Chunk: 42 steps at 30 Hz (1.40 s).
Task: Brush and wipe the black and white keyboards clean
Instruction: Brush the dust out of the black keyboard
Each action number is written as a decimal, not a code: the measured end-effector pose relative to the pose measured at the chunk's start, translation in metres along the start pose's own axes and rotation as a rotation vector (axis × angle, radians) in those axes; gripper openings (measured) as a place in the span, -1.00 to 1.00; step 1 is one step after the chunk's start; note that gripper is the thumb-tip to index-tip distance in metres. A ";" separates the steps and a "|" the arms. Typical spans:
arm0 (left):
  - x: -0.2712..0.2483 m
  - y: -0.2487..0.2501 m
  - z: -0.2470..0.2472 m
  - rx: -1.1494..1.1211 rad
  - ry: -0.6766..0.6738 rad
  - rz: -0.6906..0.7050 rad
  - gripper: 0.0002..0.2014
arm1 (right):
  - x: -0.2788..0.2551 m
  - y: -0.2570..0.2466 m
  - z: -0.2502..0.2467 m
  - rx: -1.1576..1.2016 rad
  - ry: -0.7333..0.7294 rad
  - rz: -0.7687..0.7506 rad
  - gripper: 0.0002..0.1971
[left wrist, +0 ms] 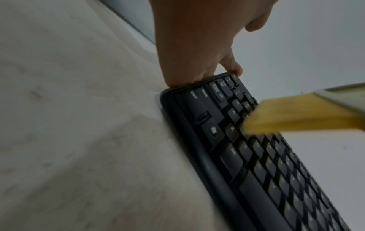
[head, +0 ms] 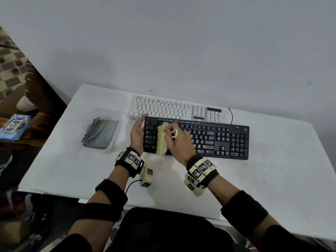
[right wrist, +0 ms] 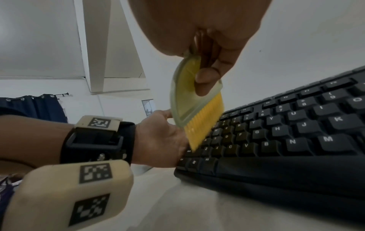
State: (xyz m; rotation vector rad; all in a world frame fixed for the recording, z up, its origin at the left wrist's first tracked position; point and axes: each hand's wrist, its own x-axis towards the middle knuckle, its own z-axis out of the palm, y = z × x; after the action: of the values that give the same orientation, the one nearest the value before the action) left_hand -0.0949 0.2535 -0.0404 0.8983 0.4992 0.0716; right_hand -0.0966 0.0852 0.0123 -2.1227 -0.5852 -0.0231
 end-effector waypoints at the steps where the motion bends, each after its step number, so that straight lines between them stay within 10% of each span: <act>1: 0.000 -0.001 -0.001 0.011 0.012 0.000 -0.54 | 0.003 -0.002 -0.001 0.005 0.039 0.001 -0.89; 14: 0.014 -0.009 -0.012 0.067 -0.003 0.033 -0.50 | -0.013 0.005 0.006 -0.064 -0.090 -0.022 -0.91; 21: 0.015 -0.010 -0.015 0.077 -0.019 0.027 -0.49 | 0.009 -0.013 0.008 0.006 0.070 -0.033 -0.88; 30: 0.013 -0.007 -0.011 0.088 -0.027 0.040 -0.58 | -0.014 -0.003 0.028 -0.068 -0.138 -0.076 -0.93; 42: 0.014 -0.009 -0.013 0.147 -0.046 0.073 -0.57 | 0.008 -0.011 0.025 -0.060 0.029 -0.040 -0.87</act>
State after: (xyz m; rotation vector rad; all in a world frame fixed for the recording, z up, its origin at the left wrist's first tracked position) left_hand -0.0895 0.2612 -0.0592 1.0601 0.4331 0.0817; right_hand -0.0996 0.1134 0.0078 -2.1646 -0.6160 -0.0949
